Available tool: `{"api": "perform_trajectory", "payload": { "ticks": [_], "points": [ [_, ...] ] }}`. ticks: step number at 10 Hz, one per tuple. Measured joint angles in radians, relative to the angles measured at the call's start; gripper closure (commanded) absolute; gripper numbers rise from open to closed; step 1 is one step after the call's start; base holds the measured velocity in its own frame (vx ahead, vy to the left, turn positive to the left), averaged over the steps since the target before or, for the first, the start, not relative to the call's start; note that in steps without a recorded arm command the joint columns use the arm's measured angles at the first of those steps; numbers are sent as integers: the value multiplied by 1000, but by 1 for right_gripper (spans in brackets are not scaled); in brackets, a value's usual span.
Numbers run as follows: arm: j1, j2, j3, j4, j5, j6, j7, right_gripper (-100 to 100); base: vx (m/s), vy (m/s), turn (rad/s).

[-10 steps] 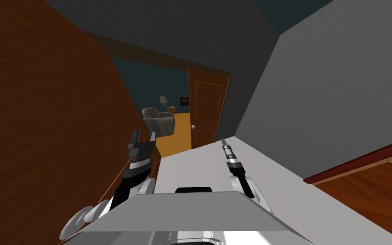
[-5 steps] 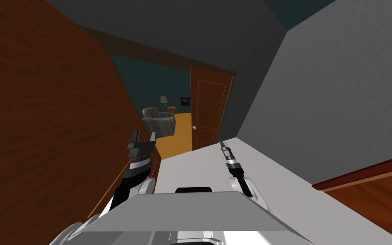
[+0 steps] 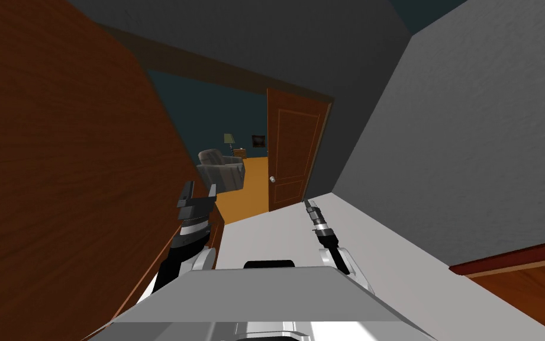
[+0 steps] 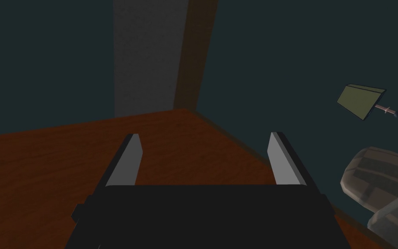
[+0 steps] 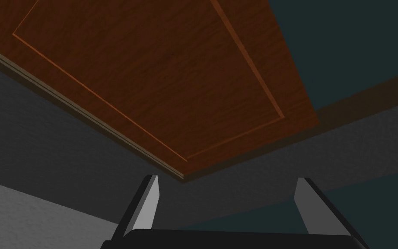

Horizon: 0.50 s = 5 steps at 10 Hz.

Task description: Pull the door open

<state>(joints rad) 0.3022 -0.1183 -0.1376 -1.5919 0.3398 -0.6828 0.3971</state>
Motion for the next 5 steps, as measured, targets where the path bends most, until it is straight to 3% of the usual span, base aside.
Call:
{"api": "perform_trajectory", "payload": {
  "ticks": [5],
  "points": [
    [-39, -5, -17, 114, 40, -39, 87, -100, 103, 46, 20]
  ]
}}
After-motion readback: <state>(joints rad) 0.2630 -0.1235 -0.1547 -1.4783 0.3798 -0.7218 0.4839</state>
